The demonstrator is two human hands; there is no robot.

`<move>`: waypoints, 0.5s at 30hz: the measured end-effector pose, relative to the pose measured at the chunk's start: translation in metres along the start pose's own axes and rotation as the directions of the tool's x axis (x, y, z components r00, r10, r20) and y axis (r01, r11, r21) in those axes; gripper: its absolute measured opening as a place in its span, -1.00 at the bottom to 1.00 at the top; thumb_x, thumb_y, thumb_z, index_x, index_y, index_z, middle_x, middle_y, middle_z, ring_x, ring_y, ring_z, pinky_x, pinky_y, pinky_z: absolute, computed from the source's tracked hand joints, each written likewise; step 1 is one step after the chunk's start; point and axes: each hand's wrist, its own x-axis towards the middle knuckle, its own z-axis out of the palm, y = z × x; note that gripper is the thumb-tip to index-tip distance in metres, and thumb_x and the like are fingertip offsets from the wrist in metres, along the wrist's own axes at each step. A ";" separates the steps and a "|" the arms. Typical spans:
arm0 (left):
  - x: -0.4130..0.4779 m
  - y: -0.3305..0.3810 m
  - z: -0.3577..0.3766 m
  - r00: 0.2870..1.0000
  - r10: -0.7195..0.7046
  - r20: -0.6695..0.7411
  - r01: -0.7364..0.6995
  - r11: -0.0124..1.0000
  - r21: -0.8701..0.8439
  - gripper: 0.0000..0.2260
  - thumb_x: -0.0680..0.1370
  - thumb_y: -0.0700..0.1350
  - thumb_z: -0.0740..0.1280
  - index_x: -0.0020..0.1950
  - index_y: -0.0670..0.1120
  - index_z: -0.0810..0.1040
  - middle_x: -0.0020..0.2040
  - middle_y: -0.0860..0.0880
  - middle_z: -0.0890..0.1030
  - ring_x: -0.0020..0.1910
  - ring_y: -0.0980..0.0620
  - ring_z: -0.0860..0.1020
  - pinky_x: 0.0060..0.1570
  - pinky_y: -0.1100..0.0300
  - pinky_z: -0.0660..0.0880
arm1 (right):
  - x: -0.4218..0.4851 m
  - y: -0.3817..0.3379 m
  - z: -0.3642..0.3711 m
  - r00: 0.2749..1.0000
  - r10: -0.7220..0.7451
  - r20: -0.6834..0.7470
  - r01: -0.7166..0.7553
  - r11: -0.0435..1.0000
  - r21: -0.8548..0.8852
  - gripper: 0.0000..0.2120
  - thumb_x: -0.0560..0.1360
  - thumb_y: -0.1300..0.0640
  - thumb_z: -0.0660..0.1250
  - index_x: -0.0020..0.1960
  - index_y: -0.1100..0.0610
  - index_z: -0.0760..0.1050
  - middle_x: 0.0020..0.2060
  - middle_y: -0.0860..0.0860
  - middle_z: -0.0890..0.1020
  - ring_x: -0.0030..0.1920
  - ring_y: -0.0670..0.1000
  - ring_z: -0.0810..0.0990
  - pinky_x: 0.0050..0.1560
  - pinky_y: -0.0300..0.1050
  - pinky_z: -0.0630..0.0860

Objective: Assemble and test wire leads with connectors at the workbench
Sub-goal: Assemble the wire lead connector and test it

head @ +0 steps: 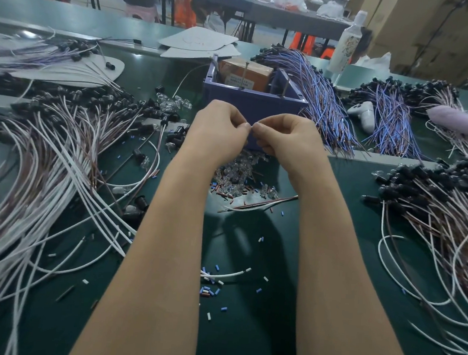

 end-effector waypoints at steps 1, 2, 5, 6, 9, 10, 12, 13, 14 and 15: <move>0.000 0.000 0.000 1.000 0.003 0.001 -0.003 1.000 -0.001 -0.90 0.57 -0.13 0.29 -0.11 -0.06 0.58 -0.12 -0.11 0.67 -0.06 -0.06 0.61 0.00 0.10 0.52 | 0.000 0.000 0.000 1.000 0.004 0.000 -0.004 1.000 0.012 -0.87 0.47 0.20 0.40 -0.23 0.05 0.56 -0.35 -0.01 0.62 -0.34 -0.11 0.55 -0.21 -0.21 0.53; 0.000 -0.001 0.000 1.000 0.005 0.001 -0.005 1.000 -0.001 -0.89 0.57 -0.13 0.29 -0.11 -0.06 0.58 -0.13 -0.11 0.67 -0.07 -0.06 0.61 -0.03 0.11 0.51 | -0.001 0.000 0.001 1.000 0.007 0.001 -0.007 0.999 0.033 -0.88 0.48 0.20 0.39 -0.23 0.07 0.56 -0.35 0.00 0.62 -0.36 -0.12 0.54 -0.24 -0.24 0.51; 0.001 -0.002 0.000 1.000 0.010 0.005 -0.010 1.000 0.002 -0.89 0.57 -0.13 0.29 -0.12 -0.05 0.57 -0.15 -0.10 0.66 -0.10 -0.05 0.61 -0.07 0.15 0.51 | -0.001 0.000 0.002 1.000 0.008 -0.003 -0.007 0.996 0.091 -0.90 0.51 0.21 0.35 -0.18 0.15 0.57 -0.34 0.01 0.62 -0.40 -0.15 0.52 -0.33 -0.34 0.47; 0.001 -0.002 0.000 1.000 0.012 0.007 -0.012 1.000 0.001 -0.90 0.57 -0.13 0.29 -0.12 -0.05 0.57 -0.15 -0.11 0.66 -0.10 -0.05 0.62 -0.06 0.13 0.52 | -0.001 0.000 0.003 1.000 0.007 -0.008 -0.006 0.995 0.097 -0.90 0.52 0.22 0.34 -0.15 0.19 0.57 -0.35 0.02 0.62 -0.40 -0.15 0.52 -0.35 -0.35 0.47; 0.001 -0.003 0.000 1.000 0.020 0.014 -0.020 1.000 0.004 -0.89 0.57 -0.14 0.28 -0.10 -0.06 0.59 -0.14 -0.10 0.66 -0.11 -0.04 0.60 -0.05 0.13 0.51 | -0.001 0.000 0.002 1.000 0.014 -0.005 -0.014 0.995 0.095 -0.88 0.55 0.23 0.29 -0.12 0.21 0.57 -0.34 0.03 0.61 -0.38 -0.12 0.54 -0.33 -0.35 0.48; 0.001 -0.003 0.000 1.000 0.024 0.020 -0.024 1.000 0.005 -0.89 0.57 -0.14 0.28 -0.09 -0.07 0.59 -0.15 -0.09 0.66 -0.14 -0.02 0.58 -0.10 0.17 0.49 | -0.001 0.001 0.002 1.000 0.021 0.003 -0.021 0.996 0.092 -0.86 0.56 0.22 0.27 -0.14 0.19 0.57 -0.34 0.02 0.61 -0.37 -0.12 0.54 -0.32 -0.34 0.48; 0.001 -0.003 0.001 0.999 0.029 0.040 -0.029 1.000 -0.001 -0.89 0.57 -0.13 0.28 -0.08 -0.06 0.60 -0.19 -0.05 0.65 -0.21 0.04 0.54 -0.20 0.24 0.42 | -0.001 0.001 0.001 0.999 0.041 0.009 -0.041 0.995 0.092 -0.80 0.57 0.21 0.24 -0.20 0.15 0.55 -0.36 0.00 0.60 -0.38 -0.11 0.53 -0.30 -0.30 0.48; 0.001 -0.002 0.001 0.998 0.031 0.050 -0.031 1.000 -0.001 -0.89 0.58 -0.12 0.28 -0.08 -0.06 0.60 -0.20 -0.03 0.64 -0.22 0.05 0.53 -0.21 0.25 0.41 | -0.001 0.001 0.000 0.999 0.052 0.001 -0.052 0.994 0.098 -0.77 0.58 0.20 0.23 -0.22 0.13 0.53 -0.38 -0.01 0.59 -0.39 -0.12 0.52 -0.32 -0.31 0.47; 0.001 -0.002 0.002 0.998 0.031 0.055 -0.031 1.000 0.002 -0.89 0.58 -0.12 0.28 -0.09 -0.06 0.59 -0.20 -0.03 0.64 -0.22 0.05 0.53 -0.20 0.24 0.41 | -0.001 0.002 0.000 0.998 0.062 -0.017 -0.059 0.992 0.107 -0.75 0.59 0.20 0.21 -0.24 0.12 0.52 -0.39 -0.02 0.58 -0.41 -0.13 0.52 -0.35 -0.32 0.46; 0.002 -0.001 0.002 0.998 0.030 0.053 -0.030 1.000 0.008 -0.88 0.58 -0.12 0.28 -0.11 -0.05 0.59 -0.20 -0.04 0.64 -0.23 0.05 0.53 -0.18 0.23 0.41 | -0.001 0.002 -0.001 0.997 0.067 -0.046 -0.061 0.991 0.117 -0.73 0.60 0.20 0.20 -0.25 0.11 0.51 -0.39 -0.02 0.58 -0.42 -0.14 0.52 -0.37 -0.34 0.46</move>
